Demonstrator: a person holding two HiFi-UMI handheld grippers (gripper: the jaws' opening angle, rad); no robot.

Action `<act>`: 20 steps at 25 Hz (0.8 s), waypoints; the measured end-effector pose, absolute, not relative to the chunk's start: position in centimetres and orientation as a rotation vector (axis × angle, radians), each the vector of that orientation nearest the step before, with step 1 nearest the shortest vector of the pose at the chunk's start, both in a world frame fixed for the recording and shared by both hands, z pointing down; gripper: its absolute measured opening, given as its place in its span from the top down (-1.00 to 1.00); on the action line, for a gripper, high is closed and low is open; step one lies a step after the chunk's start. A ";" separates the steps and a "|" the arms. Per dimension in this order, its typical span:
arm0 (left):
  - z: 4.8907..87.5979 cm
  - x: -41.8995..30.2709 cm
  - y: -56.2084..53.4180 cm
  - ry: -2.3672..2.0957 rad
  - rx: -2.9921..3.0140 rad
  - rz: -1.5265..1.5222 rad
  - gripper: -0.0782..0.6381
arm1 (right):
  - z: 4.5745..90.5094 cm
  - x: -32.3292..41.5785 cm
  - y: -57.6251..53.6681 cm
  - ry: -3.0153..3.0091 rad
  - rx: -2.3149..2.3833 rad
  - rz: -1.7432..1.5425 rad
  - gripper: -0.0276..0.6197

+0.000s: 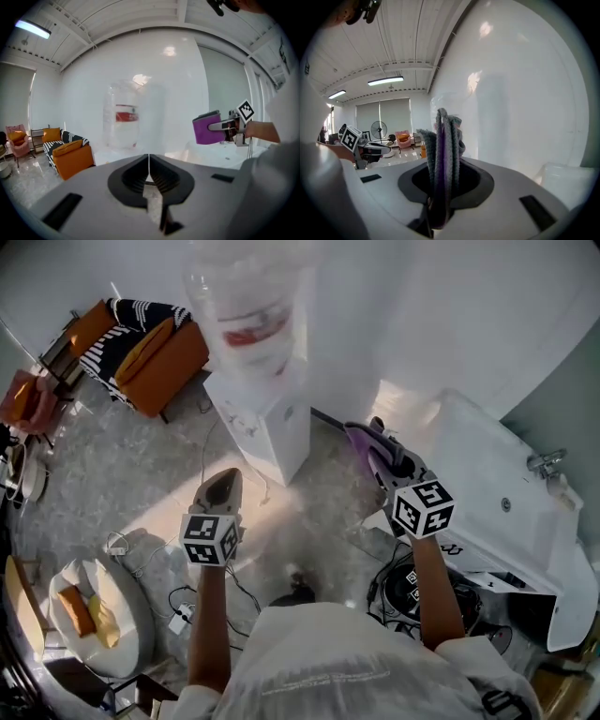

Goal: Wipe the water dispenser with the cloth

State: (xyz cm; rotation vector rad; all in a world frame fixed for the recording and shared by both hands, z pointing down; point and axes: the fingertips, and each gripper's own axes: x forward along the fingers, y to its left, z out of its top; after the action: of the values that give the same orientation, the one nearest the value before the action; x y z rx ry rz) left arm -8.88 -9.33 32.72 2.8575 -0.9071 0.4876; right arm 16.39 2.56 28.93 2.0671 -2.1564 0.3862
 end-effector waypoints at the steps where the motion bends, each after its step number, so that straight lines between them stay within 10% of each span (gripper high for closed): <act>1: 33.0 -8.8 -10.6 -0.900 2.856 0.495 0.73 | 29.1 16.5 1.5 -2.146 2.079 0.393 0.66; 20: 38.1 -2.9 -22.9 -0.789 2.757 0.615 0.73 | 36.5 25.5 -12.2 -2.064 2.340 0.849 0.66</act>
State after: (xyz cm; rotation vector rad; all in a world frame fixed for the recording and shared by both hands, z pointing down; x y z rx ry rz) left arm -2.85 -22.86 38.07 2.7571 -0.7893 0.6147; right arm 25.50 -12.17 36.50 2.3397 -2.0639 0.8492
